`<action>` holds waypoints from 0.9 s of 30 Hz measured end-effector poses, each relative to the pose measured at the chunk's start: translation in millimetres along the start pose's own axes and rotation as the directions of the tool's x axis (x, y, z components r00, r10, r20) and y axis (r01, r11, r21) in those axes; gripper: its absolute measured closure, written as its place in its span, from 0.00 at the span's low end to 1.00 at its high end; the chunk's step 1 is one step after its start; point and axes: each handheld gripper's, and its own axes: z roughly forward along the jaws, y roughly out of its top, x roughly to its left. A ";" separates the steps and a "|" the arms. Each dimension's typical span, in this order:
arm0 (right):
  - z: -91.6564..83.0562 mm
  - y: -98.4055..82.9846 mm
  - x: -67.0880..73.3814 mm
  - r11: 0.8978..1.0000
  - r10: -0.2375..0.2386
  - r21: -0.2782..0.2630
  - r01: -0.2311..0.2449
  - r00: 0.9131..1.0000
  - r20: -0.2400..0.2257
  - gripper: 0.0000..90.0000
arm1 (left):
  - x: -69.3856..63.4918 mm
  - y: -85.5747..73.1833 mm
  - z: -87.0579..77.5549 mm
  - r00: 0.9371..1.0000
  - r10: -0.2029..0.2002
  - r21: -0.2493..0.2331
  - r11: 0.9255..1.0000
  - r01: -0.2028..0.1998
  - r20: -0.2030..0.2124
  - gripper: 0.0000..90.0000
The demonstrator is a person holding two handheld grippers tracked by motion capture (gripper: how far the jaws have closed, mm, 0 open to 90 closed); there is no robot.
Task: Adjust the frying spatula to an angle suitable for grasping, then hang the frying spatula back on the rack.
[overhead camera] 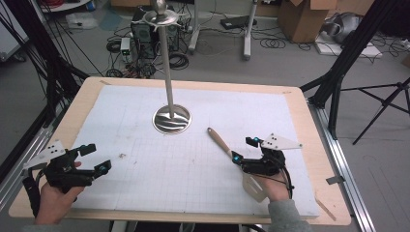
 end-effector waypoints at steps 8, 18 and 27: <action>9.4 -8.1 5.9 0.999 -0.002 0.038 0.001 0.999 0.047 0.26 | 0.8 0.4 3.2 1.000 0.001 0.001 1.000 -0.001 0.010 0.02; 10.6 -14.3 3.4 0.999 -0.011 0.041 0.004 0.988 0.155 0.26 | 0.2 1.1 4.6 1.000 0.005 0.002 1.000 -0.005 0.014 0.02; 15.3 -24.4 -0.9 0.996 -0.025 0.090 0.005 0.976 0.217 0.26 | 1.6 0.2 4.4 1.000 0.000 0.005 1.000 -0.001 0.010 0.02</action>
